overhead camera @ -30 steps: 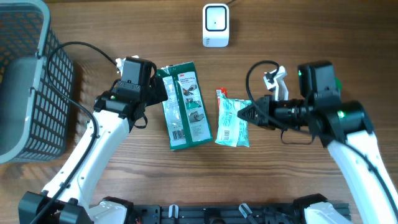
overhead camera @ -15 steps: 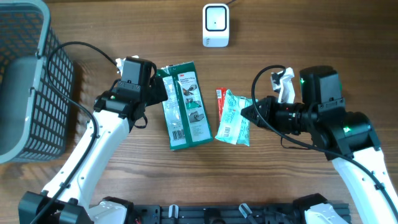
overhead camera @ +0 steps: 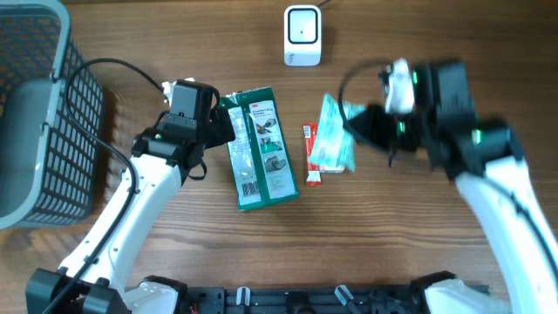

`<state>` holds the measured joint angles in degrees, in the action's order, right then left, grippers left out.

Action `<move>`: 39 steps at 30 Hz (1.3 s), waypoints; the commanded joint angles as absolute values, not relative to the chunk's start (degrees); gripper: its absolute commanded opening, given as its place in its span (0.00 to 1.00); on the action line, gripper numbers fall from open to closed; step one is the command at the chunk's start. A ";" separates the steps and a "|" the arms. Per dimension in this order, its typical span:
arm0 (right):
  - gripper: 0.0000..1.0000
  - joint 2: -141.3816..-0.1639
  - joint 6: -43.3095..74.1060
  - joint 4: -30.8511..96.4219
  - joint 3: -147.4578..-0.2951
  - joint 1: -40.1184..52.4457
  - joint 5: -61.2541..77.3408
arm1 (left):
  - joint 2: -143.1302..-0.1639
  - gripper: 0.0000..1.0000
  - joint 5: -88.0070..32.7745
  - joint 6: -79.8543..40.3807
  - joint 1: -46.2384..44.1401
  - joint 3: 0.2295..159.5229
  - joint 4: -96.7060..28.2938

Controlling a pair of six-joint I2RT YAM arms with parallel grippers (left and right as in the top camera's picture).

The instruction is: Scan the item barcode

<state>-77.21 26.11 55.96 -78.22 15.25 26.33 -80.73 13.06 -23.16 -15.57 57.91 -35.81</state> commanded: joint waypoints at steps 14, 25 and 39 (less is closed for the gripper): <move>0.04 -110.67 -6.00 40.53 -118.50 18.11 -2.44 | -80.84 1.00 14.00 -22.50 -15.25 58.35 -35.59; 0.05 -125.91 -29.93 11.88 -118.50 28.40 -29.54 | -80.84 1.00 13.98 -22.50 -15.25 58.35 -35.59; 0.04 -143.15 -61.56 -12.03 -118.48 30.59 -43.62 | -80.84 1.00 13.98 -22.50 -15.25 58.35 -35.59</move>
